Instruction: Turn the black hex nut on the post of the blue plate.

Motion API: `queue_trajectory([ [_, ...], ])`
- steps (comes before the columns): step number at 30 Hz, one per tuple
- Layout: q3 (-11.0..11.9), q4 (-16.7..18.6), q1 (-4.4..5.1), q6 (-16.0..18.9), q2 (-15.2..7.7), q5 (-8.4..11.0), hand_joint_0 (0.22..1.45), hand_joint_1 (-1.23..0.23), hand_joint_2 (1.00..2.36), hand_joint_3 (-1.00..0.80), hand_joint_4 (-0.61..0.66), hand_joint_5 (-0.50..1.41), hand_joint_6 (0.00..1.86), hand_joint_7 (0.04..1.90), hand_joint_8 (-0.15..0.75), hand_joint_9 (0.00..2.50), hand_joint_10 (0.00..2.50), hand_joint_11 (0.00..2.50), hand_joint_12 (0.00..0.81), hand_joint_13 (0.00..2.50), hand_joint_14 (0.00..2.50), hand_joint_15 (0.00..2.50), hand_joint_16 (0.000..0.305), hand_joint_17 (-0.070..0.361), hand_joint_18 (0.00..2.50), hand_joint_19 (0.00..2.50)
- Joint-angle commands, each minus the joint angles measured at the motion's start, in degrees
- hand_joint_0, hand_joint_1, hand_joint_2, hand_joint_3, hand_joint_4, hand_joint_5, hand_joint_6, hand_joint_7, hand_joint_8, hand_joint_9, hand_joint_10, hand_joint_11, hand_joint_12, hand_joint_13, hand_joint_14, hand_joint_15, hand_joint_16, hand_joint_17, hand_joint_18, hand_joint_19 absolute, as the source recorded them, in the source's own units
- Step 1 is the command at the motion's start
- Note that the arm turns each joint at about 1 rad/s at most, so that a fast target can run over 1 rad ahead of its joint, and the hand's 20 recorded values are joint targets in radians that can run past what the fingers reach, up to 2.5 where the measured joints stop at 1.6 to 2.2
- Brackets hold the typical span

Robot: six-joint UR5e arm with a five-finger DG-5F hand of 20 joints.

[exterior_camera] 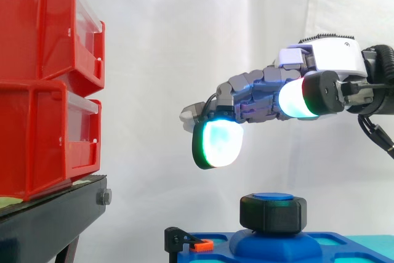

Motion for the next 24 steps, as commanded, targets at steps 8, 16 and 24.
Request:
queue_trajectory([
  [8, 0.2, -1.6, 2.50, -1.2, 0.0, 3.35, 0.47, -0.32, 1.00, -0.50, 0.20, -0.21, 0.50, 1.11, 0.235, 0.12, 0.00, 0.04, 0.366, 0.12, 0.00, 0.04, 0.057, 0.129, 0.00, 0.09],
  [16, 0.2, -3.6, 4.96, -1.9, 0.0, 6.77, 0.47, -0.32, 1.00, -0.50, 0.20, -0.21, 0.50, 1.11, 0.234, 0.12, 0.00, 0.03, 0.367, 0.12, 0.00, 0.03, 0.057, 0.129, 0.00, 0.09],
  [24, 0.2, -3.4, 6.37, -2.3, 0.0, 8.53, 0.47, -0.32, 1.00, -0.50, 0.20, -0.21, 0.50, 1.11, 0.235, 0.12, 0.00, 0.03, 0.367, 0.12, 0.00, 0.04, 0.057, 0.129, 0.00, 0.09],
])
